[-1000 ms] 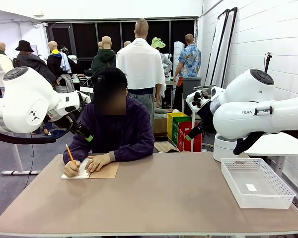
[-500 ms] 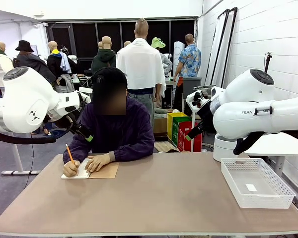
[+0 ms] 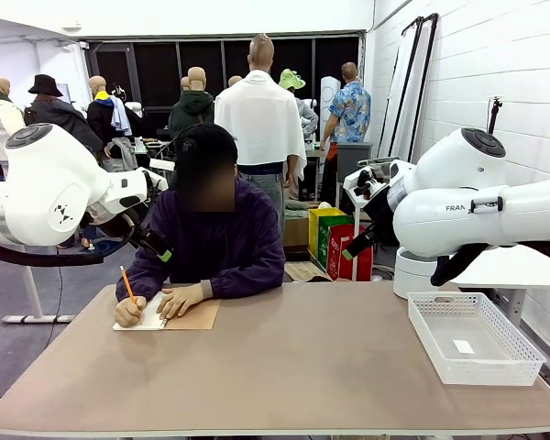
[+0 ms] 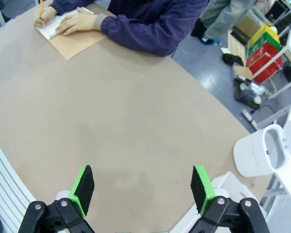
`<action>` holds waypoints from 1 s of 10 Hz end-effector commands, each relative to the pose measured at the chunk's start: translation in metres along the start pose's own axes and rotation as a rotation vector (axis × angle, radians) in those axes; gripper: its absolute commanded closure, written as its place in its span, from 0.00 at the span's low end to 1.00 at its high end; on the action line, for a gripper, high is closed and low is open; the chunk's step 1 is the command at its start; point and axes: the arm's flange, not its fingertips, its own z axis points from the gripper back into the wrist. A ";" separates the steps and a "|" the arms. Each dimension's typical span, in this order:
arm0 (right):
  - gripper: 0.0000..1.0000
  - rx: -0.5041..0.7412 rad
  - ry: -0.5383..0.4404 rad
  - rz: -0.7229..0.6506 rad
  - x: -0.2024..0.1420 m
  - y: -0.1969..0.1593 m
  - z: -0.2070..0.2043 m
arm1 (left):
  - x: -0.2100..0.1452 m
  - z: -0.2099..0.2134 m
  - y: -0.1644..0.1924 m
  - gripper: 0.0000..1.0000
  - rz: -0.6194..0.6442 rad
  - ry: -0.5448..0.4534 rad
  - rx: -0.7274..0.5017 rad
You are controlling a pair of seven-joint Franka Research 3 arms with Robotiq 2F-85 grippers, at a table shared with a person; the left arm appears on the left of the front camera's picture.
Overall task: Sort the paper based on its condition.
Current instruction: If a person hands you a paper, place it in the Organizing basket , and if it's crumpled, put it in the Trash can.
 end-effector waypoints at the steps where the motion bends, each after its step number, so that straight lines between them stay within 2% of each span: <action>1: 0.00 0.003 -0.001 -0.002 0.000 -0.001 0.000 | 0.002 -0.001 0.001 0.00 0.000 -0.004 -0.001; 10: 0.00 0.003 -0.001 -0.002 0.000 -0.001 0.000 | 0.002 -0.001 0.001 0.00 0.000 -0.004 -0.001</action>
